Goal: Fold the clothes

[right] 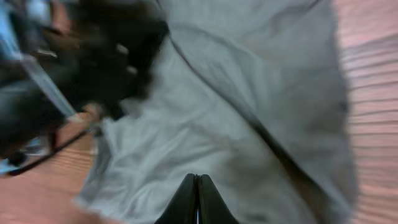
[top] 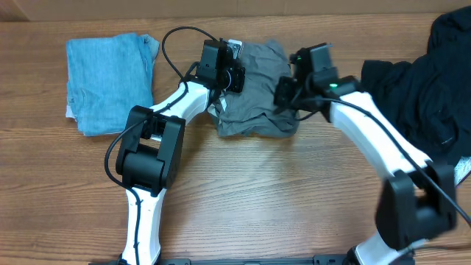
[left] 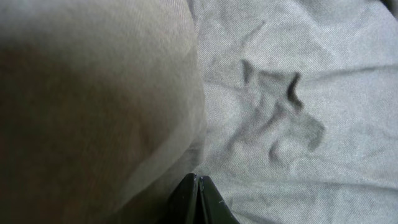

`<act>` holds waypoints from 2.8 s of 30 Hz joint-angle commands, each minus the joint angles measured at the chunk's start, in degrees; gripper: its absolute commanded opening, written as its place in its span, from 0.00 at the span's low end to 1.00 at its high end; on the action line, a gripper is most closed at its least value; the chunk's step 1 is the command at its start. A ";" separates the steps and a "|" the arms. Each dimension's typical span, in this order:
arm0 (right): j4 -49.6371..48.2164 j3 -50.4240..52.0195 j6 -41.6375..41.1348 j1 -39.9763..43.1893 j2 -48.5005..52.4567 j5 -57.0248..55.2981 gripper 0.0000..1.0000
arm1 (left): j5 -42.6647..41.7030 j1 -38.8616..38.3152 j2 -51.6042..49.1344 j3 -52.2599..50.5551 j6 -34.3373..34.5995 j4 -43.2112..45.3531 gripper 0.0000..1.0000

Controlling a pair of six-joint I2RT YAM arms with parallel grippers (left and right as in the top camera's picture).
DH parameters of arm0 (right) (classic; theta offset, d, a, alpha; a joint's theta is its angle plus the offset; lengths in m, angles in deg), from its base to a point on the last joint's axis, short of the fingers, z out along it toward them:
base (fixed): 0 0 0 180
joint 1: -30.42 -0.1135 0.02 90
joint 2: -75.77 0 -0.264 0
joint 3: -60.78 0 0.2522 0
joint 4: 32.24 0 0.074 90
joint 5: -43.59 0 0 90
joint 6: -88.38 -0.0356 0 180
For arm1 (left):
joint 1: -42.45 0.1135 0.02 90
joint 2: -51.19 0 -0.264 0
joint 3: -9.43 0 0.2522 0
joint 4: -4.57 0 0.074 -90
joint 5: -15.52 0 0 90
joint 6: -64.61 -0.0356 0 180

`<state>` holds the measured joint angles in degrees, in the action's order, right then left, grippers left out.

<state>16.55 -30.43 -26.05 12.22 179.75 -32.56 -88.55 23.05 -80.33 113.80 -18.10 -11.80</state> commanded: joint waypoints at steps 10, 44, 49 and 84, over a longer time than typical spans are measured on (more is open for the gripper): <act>-0.17 0.50 -4.35 -6.75 14.23 17.25 0.04 | 0.46 0.22 2.34 0.33 -0.42 -0.42 0.05; -19.50 -6.27 1.70 5.38 12.11 1.55 0.04 | 0.46 -4.42 13.92 -2.45 -13.94 -33.77 0.04; -20.31 -6.27 1.70 5.29 14.75 2.12 0.04 | 0.48 -4.42 13.42 -6.58 -13.94 -34.95 0.04; 17.35 -34.07 -0.59 9.92 10.34 -4.76 0.11 | 8.44 -3.54 34.34 -4.20 -11.10 -39.01 0.08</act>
<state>30.04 -62.32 -27.55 20.05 196.36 -36.76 -82.71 18.86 -52.53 107.79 -30.27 -52.21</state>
